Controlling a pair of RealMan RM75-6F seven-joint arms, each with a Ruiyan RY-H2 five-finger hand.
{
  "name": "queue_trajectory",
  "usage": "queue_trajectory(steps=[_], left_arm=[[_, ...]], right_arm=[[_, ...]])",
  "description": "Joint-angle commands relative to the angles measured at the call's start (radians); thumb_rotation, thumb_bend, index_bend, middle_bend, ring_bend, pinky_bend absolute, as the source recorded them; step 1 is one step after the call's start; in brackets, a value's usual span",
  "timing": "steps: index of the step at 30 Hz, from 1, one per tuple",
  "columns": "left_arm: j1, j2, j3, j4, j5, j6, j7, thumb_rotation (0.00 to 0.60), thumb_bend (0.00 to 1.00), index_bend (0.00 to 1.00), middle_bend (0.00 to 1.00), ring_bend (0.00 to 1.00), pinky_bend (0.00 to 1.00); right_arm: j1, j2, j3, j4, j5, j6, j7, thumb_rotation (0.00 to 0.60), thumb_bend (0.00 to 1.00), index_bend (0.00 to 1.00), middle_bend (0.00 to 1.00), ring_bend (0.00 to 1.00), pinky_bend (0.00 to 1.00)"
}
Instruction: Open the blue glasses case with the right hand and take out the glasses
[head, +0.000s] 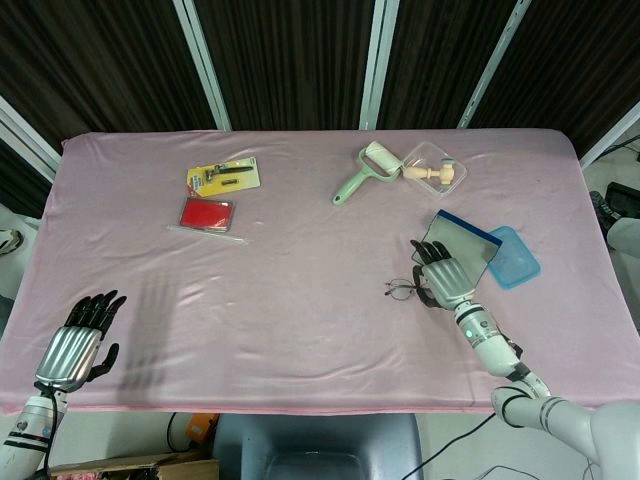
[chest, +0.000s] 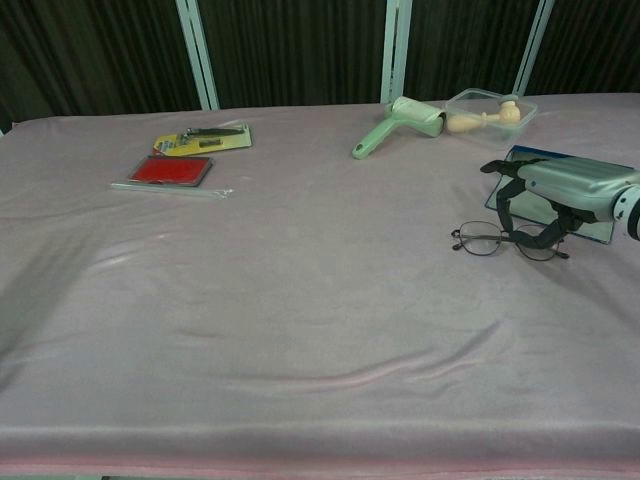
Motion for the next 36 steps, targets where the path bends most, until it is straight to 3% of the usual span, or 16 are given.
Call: queue_trajectory(steps=[1, 27, 33, 36], left_arm=[[0.0, 0.001, 0.0, 0.0, 0.001, 0.001, -0.001, 0.6, 0.47, 0.0, 0.0, 0.0, 0.06], [-0.001, 0.001, -0.002, 0.0, 0.002, 0.002, -0.004, 0.6, 0.47, 0.0, 0.0, 0.0, 0.06], [-0.004, -0.001, -0.002, 0.0, -0.002, -0.006, -0.001, 0.6, 0.47, 0.0, 0.0, 0.0, 0.06], [-0.005, -0.001, -0.001, -0.001, -0.002, -0.007, -0.001, 0.6, 0.47, 0.0, 0.0, 0.0, 0.06]], right_arm=[[0.0, -0.002, 0.0, 0.001, 0.0, 0.0, -0.003, 0.6, 0.55, 0.67, 0.04, 0.0, 0.0], [0.003, -0.02, 0.024, -0.015, 0.001, 0.04, -0.005, 0.6, 0.61, 0.75, 0.1, 0.0, 0.0], [0.035, -0.066, 0.07, -0.047, 0.008, 0.058, 0.033, 0.6, 0.61, 0.74, 0.1, 0.0, 0.0], [0.075, -0.128, 0.107, -0.053, 0.018, 0.07, -0.006, 0.6, 0.6, 0.73, 0.1, 0.0, 0.0]])
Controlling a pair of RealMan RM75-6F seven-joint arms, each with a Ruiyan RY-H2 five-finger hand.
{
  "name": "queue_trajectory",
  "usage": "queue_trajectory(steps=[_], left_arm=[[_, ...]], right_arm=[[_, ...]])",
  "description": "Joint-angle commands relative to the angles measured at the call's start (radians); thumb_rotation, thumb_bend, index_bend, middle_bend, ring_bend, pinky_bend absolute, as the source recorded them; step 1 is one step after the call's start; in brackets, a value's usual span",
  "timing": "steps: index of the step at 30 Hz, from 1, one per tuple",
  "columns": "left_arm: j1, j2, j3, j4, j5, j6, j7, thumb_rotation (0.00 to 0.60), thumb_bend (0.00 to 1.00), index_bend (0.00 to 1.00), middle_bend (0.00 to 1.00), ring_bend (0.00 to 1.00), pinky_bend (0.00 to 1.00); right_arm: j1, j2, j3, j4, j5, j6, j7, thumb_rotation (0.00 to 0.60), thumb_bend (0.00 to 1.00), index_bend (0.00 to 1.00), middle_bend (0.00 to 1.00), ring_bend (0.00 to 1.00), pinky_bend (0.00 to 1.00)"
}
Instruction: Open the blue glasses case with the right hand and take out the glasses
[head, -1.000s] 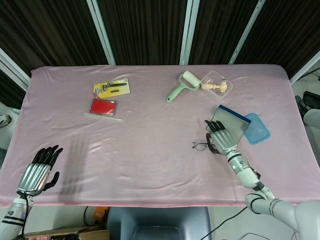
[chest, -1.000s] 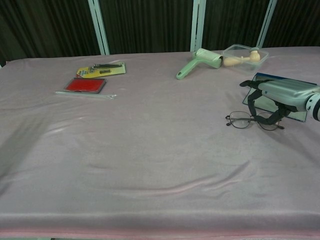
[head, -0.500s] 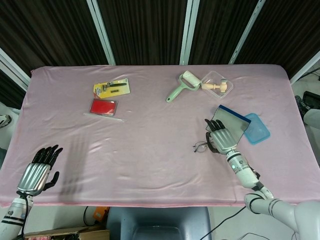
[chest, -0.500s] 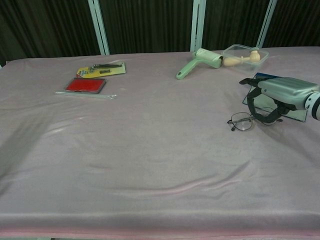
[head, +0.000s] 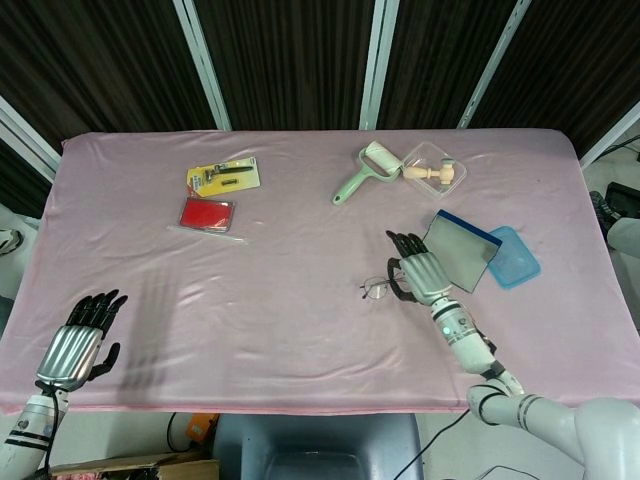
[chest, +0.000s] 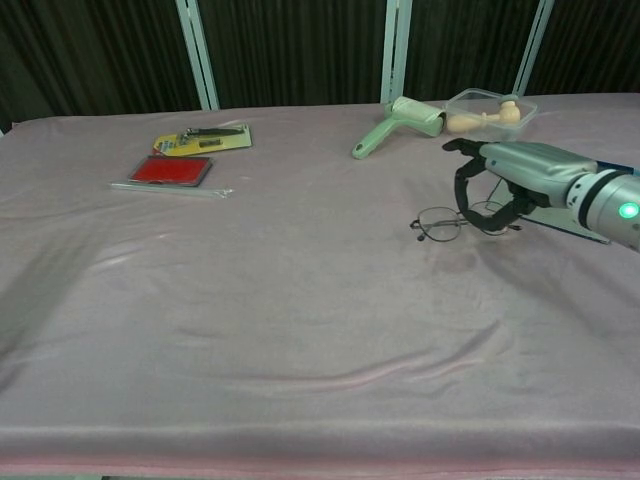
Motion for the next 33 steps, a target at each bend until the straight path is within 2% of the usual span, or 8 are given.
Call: queue_trajectory(steps=[1, 7, 15, 18, 20, 23, 28, 33], left_arm=[[0.0, 0.001, 0.001, -0.001, 0.002, 0.001, -0.002, 0.6, 0.47, 0.0, 0.0, 0.0, 0.06], [0.004, 0.01, -0.003, 0.001, 0.002, 0.011, -0.02, 0.6, 0.47, 0.0, 0.0, 0.0, 0.06], [0.013, 0.029, 0.0, 0.002, 0.022, 0.035, -0.063, 0.6, 0.47, 0.0, 0.0, 0.0, 0.06], [0.015, 0.031, 0.001, 0.003, 0.027, 0.039, -0.07, 0.6, 0.47, 0.0, 0.0, 0.0, 0.06], [0.017, 0.032, 0.003, 0.002, 0.03, 0.042, -0.068, 0.6, 0.47, 0.0, 0.0, 0.0, 0.06], [0.019, 0.031, 0.005, 0.0, 0.033, 0.046, -0.062, 0.6, 0.47, 0.0, 0.0, 0.0, 0.06], [0.02, 0.03, 0.007, -0.001, 0.036, 0.047, -0.057, 0.6, 0.47, 0.0, 0.0, 0.0, 0.06], [0.024, 0.027, 0.005, -0.001, 0.046, 0.062, -0.062, 0.6, 0.47, 0.0, 0.0, 0.0, 0.06]], right_arm=[[0.054, -0.074, 0.043, -0.01, 0.012, 0.01, -0.053, 0.6, 0.6, 0.73, 0.1, 0.0, 0.0], [0.166, -0.255, 0.112, -0.001, 0.052, 0.012, -0.216, 0.6, 0.6, 0.71, 0.1, 0.0, 0.0], [0.292, -0.487, 0.182, 0.148, 0.121, 0.006, -0.385, 0.6, 0.6, 0.67, 0.1, 0.0, 0.0], [0.308, -0.521, 0.19, 0.184, 0.14, -0.004, -0.42, 0.6, 0.6, 0.57, 0.1, 0.0, 0.0], [0.314, -0.535, 0.197, 0.2, 0.165, -0.023, -0.449, 0.6, 0.6, 0.44, 0.09, 0.0, 0.0], [0.309, -0.529, 0.206, 0.187, 0.207, -0.057, -0.49, 0.6, 0.6, 0.24, 0.04, 0.0, 0.0], [0.256, -0.451, 0.19, 0.072, 0.211, -0.038, -0.483, 0.6, 0.6, 0.12, 0.01, 0.0, 0.0], [0.093, -0.21, 0.074, -0.191, 0.123, 0.158, -0.609, 0.6, 0.57, 0.02, 0.0, 0.0, 0.0]])
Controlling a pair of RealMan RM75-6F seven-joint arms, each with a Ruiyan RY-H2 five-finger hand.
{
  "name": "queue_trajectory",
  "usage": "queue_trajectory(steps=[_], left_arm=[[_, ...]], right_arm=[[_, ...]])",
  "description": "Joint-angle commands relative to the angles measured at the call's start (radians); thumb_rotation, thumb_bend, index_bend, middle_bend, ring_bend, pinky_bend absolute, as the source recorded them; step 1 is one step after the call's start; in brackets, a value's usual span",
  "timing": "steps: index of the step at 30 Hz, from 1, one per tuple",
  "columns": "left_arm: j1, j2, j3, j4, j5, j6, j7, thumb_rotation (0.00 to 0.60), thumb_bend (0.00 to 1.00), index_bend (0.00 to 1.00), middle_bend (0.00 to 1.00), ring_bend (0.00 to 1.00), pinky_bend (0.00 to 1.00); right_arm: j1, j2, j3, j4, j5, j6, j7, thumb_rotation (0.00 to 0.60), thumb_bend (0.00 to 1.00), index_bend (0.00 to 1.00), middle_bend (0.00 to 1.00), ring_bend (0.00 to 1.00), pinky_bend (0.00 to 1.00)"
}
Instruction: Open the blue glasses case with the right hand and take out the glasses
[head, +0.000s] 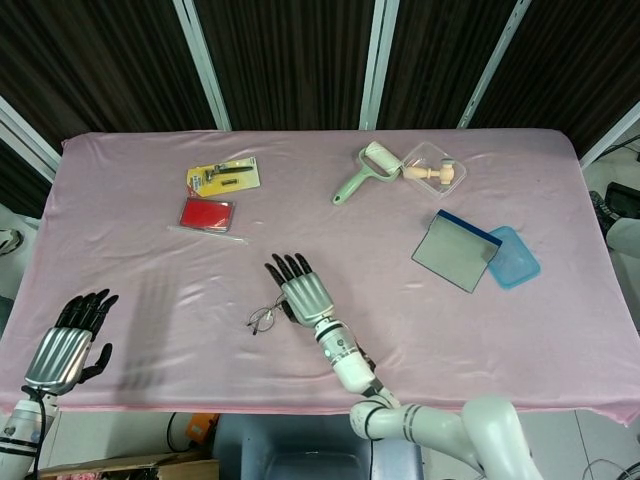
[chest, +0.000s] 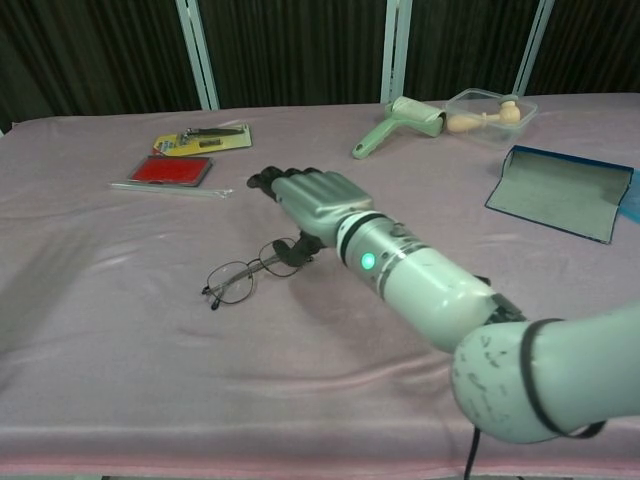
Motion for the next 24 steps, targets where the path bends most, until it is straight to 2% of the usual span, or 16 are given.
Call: queue_trajectory(steps=[1, 3, 4, 7, 8, 9, 11, 14, 17, 24], left_arm=[[0.001, -0.002, -0.002, 0.002, 0.005, 0.007, -0.004, 0.6, 0.47, 0.0, 0.0, 0.0, 0.06], [0.001, -0.004, -0.004, 0.005, 0.008, 0.012, -0.005, 0.6, 0.47, 0.0, 0.0, 0.0, 0.06], [0.002, -0.006, -0.006, 0.009, 0.011, 0.018, -0.006, 0.6, 0.47, 0.0, 0.0, 0.0, 0.06], [0.011, -0.02, -0.023, 0.03, 0.02, 0.065, -0.014, 0.6, 0.47, 0.0, 0.0, 0.0, 0.06], [0.019, -0.028, -0.034, 0.041, 0.018, 0.091, -0.026, 0.6, 0.47, 0.0, 0.0, 0.0, 0.06], [0.021, -0.032, -0.038, 0.047, 0.016, 0.099, -0.039, 0.6, 0.47, 0.0, 0.0, 0.0, 0.06], [0.025, -0.035, -0.047, 0.061, 0.007, 0.108, -0.052, 0.6, 0.47, 0.0, 0.0, 0.0, 0.07], [0.026, -0.035, -0.049, 0.059, -0.008, 0.099, -0.04, 0.6, 0.47, 0.0, 0.0, 0.0, 0.06], [0.021, -0.025, -0.036, 0.045, 0.004, 0.079, -0.045, 0.6, 0.48, 0.0, 0.0, 0.0, 0.06], [0.021, -0.015, -0.032, 0.027, -0.001, 0.066, -0.022, 0.6, 0.48, 0.0, 0.0, 0.0, 0.06]], right_arm=[[-0.139, 0.2, -0.097, -0.218, -0.063, 0.156, -0.117, 0.6, 0.56, 0.01, 0.0, 0.0, 0.0], [-0.16, 0.235, -0.112, -0.255, -0.067, 0.175, -0.143, 0.6, 0.54, 0.01, 0.0, 0.0, 0.0], [-0.192, 0.283, -0.135, -0.299, -0.071, 0.203, -0.173, 0.6, 0.53, 0.03, 0.0, 0.0, 0.0], [-0.401, 0.6, -0.293, -0.602, -0.086, 0.36, -0.236, 0.6, 0.5, 0.08, 0.0, 0.0, 0.0], [-0.532, 0.723, -0.388, -0.683, -0.139, 0.512, -0.224, 0.6, 0.5, 0.09, 0.0, 0.0, 0.0], [-0.582, 0.758, -0.431, -0.688, -0.191, 0.578, -0.197, 0.6, 0.49, 0.09, 0.0, 0.0, 0.0], [-0.668, 0.776, -0.476, -0.636, -0.254, 0.682, -0.096, 0.6, 0.48, 0.11, 0.0, 0.0, 0.0], [-0.735, 0.781, -0.476, -0.579, -0.284, 0.753, 0.058, 0.6, 0.47, 0.12, 0.0, 0.0, 0.0], [-0.748, 0.786, -0.444, -0.575, -0.32, 0.792, 0.112, 0.6, 0.47, 0.13, 0.0, 0.0, 0.0], [-0.754, 0.803, -0.423, -0.571, -0.32, 0.726, 0.136, 0.6, 0.47, 0.14, 0.0, 0.0, 0.0]])
